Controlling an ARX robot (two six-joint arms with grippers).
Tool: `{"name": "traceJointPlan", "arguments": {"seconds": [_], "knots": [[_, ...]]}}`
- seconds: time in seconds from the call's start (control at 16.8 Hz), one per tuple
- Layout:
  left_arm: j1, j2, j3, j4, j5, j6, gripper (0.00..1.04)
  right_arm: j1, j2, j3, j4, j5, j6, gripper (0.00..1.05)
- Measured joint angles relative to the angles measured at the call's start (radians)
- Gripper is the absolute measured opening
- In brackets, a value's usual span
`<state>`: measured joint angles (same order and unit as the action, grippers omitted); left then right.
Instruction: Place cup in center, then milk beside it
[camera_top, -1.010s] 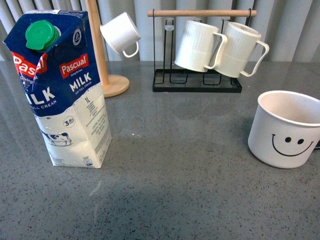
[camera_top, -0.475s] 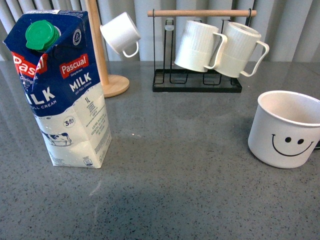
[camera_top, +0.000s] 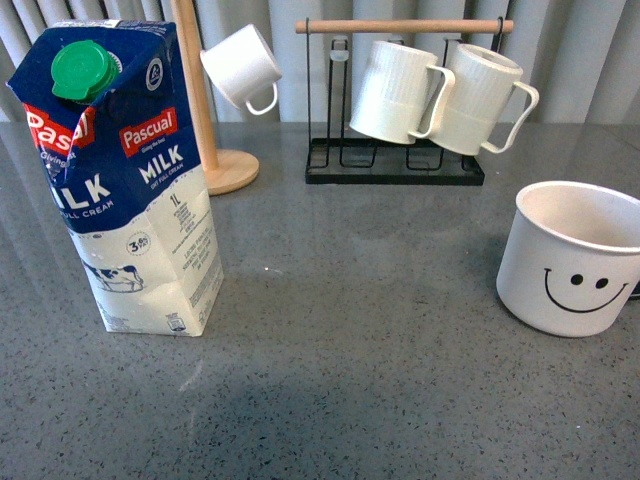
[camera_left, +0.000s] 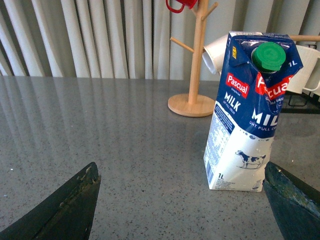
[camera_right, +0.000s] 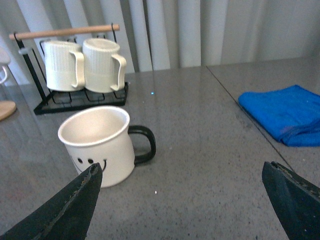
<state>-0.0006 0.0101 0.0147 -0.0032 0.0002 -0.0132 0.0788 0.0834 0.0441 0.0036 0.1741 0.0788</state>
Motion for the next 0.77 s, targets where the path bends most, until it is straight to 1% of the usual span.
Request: {"name": "traceJointPlan", "arguments": {"seconds": [0.06, 0.12, 0.24, 0.48, 0.65, 0.77], "knots": [[0.000, 0.000, 0.000, 0.000, 0.000, 0.000, 0.98, -0.016, 0.045, 0.047, 0.060, -0.013, 0.000, 0.98], [0.000, 0.000, 0.000, 0.000, 0.000, 0.000, 0.98, -0.040, 0.110, 0.104, 0.127, -0.052, -0.003, 0.98], [0.000, 0.000, 0.000, 0.000, 0.000, 0.000, 0.98, -0.067, 0.214, 0.169, 0.207, -0.111, -0.018, 0.98], [0.000, 0.000, 0.000, 0.000, 0.000, 0.000, 0.98, -0.087, 0.338, 0.237, 0.256, -0.176, -0.028, 0.98], [0.000, 0.000, 0.000, 0.000, 0.000, 0.000, 0.98, -0.088, 0.415, 0.279, 0.282, -0.205, -0.040, 0.98], [0.000, 0.000, 0.000, 0.000, 0.000, 0.000, 0.98, -0.086, 0.514, 0.344, 0.298, -0.243, -0.060, 0.98]]}}
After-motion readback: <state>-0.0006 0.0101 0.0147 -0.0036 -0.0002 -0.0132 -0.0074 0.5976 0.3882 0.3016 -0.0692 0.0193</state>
